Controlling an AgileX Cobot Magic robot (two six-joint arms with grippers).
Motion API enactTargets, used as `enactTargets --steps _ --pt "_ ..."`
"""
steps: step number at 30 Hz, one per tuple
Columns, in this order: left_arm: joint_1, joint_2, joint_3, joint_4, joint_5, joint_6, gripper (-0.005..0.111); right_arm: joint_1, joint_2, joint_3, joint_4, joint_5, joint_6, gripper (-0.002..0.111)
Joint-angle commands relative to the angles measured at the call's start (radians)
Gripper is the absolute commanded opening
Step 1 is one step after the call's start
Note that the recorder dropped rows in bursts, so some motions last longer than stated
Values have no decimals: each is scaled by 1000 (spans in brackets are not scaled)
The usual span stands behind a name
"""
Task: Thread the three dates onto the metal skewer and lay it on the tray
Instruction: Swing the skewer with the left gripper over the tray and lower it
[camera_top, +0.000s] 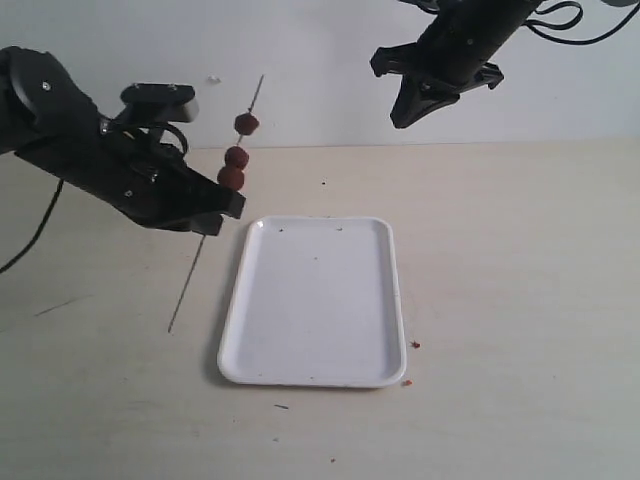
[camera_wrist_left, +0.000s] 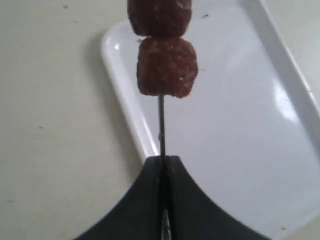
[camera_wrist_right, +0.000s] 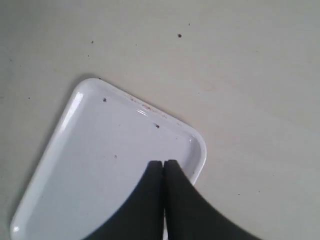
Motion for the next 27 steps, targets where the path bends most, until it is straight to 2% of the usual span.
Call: enactTargets --steps 1,6,10,16,21,27 --pt "-86 24 -40 -3 11 -172 0 -2 -8 17 -22 -3 -11 0" --pt "-161 118 -110 64 27 -337 0 -2 -8 17 -64 -3 13 0" --pt "-176 213 -178 146 45 -476 0 -2 -11 17 -119 -3 51 0" --pt "-174 287 -250 151 59 -539 0 3 -11 17 -109 -3 53 0" --pt "-174 353 -340 152 193 -546 0 3 -12 17 -101 -3 45 0" --pt "-176 395 -400 151 267 -553 0 3 -21 17 -99 -3 34 0"
